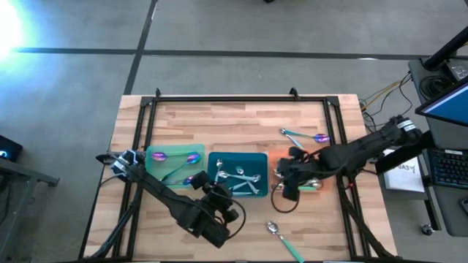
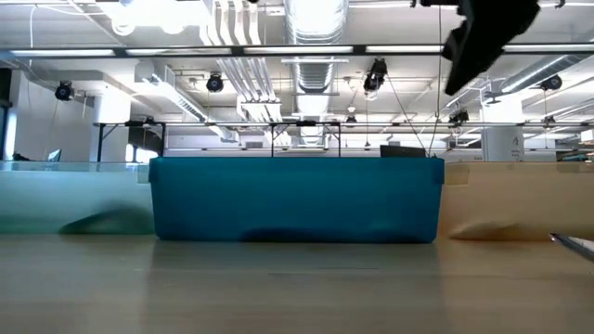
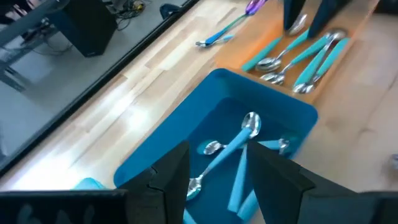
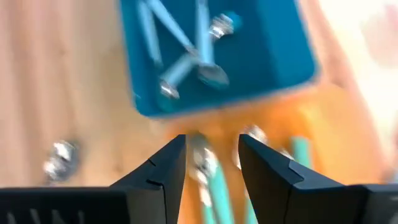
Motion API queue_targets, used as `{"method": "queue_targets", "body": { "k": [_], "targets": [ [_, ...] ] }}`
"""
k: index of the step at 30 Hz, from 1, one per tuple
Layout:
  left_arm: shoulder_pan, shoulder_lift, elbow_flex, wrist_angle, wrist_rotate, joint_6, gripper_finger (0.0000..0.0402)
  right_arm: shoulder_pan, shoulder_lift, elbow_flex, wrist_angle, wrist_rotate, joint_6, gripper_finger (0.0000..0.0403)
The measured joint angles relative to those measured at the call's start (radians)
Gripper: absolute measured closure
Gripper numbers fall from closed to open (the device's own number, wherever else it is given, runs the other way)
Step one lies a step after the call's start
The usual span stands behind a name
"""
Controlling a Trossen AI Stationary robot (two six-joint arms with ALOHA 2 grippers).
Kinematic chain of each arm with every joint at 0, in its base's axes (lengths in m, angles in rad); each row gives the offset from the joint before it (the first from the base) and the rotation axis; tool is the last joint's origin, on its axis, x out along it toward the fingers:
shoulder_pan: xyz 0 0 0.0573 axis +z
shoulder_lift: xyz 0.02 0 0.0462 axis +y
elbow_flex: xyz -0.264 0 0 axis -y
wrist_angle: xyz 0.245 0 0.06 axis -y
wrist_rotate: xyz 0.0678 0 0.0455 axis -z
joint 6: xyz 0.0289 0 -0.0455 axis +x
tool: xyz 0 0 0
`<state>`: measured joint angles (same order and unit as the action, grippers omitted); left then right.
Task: Sort silverware by color (type)
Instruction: Put the violet spoon into the green bin
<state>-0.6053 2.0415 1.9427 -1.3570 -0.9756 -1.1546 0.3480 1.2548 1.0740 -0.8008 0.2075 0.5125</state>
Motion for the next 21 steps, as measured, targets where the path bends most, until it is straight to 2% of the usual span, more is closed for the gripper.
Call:
{"method": "queue_targets", "body": {
  "k": [4, 10, 17, 21],
  "targets": [
    [0.037, 0.000, -0.017, 0.000, 0.003, 0.064, 0.0259, -0.048, -0.045, 0.000, -0.128, 0.083, 0.019, 0.0266],
    [0.111, 0.000, -0.067, -0.008, 0.044, 0.136, 0.0259, -0.214, -0.051, -0.003, -0.226, 0.227, 0.016, 0.0266],
    [0.202, -0.009, -0.163, -0.071, 0.082, 0.219, 0.0259, -0.441, -0.013, -0.018, -0.211, 0.241, -0.096, 0.0266],
    [0.249, -0.031, -0.212, -0.072, 0.083, 0.251, 0.0259, -0.531, 0.006, -0.039, -0.203, 0.241, -0.132, 0.0266]
  ]
}}
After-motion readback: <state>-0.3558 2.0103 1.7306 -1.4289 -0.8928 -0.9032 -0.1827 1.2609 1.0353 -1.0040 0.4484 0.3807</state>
